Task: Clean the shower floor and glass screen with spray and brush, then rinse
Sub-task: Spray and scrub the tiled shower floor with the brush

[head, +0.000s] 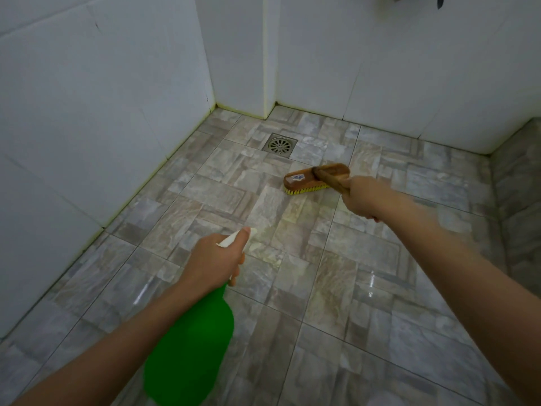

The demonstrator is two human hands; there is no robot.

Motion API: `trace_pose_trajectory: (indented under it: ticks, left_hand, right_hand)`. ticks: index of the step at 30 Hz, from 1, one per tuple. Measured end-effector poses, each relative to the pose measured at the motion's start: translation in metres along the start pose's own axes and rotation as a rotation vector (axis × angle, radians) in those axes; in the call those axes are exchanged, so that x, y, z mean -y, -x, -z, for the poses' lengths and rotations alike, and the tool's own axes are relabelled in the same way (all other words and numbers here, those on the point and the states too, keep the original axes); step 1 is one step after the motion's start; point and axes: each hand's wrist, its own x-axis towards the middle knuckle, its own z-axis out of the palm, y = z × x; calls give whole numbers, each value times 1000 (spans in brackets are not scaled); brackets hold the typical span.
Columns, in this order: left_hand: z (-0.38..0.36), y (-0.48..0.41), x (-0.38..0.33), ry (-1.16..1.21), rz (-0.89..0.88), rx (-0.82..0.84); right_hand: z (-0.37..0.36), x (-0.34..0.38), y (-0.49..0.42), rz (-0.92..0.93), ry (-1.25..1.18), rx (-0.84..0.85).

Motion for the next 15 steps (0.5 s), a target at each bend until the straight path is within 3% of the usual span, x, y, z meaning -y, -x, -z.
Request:
trace_pose_trajectory:
  ticks: [5, 8, 11, 15]
  left_hand:
    - [10, -9, -5, 92, 8, 18]
    - [18, -13, -8, 83, -3, 41]
    - [27, -17, -9, 118, -4, 83]
    - [41, -17, -4, 130, -54, 121]
  right_hand:
    - [22, 16, 39, 82, 197, 174]
    - [-6, 32, 21, 214, 129, 69]
    - [-20, 33, -17, 162, 58, -31]
    - [-13, 40, 12, 161, 213, 130]
